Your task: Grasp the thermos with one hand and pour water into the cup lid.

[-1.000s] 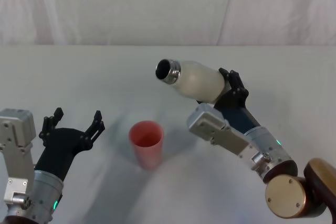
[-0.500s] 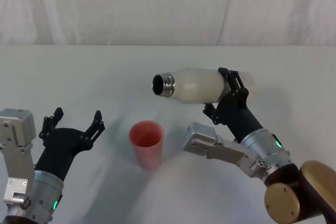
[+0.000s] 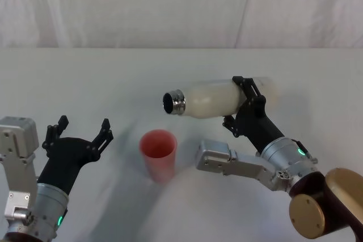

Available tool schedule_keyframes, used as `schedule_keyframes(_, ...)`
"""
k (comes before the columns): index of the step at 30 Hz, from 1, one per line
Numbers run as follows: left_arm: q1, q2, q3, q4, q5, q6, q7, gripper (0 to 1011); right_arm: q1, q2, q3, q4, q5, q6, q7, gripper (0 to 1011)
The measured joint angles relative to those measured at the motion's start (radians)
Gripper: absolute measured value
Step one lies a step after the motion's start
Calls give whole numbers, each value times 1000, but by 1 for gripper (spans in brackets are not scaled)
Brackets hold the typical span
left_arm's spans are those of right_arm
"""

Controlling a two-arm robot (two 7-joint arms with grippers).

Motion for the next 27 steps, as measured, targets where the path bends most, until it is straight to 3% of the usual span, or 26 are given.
schedule_keyframes(27,0,0,0,0,0,0,0,1001,18,66,-61,-17,-127,44,6,951)
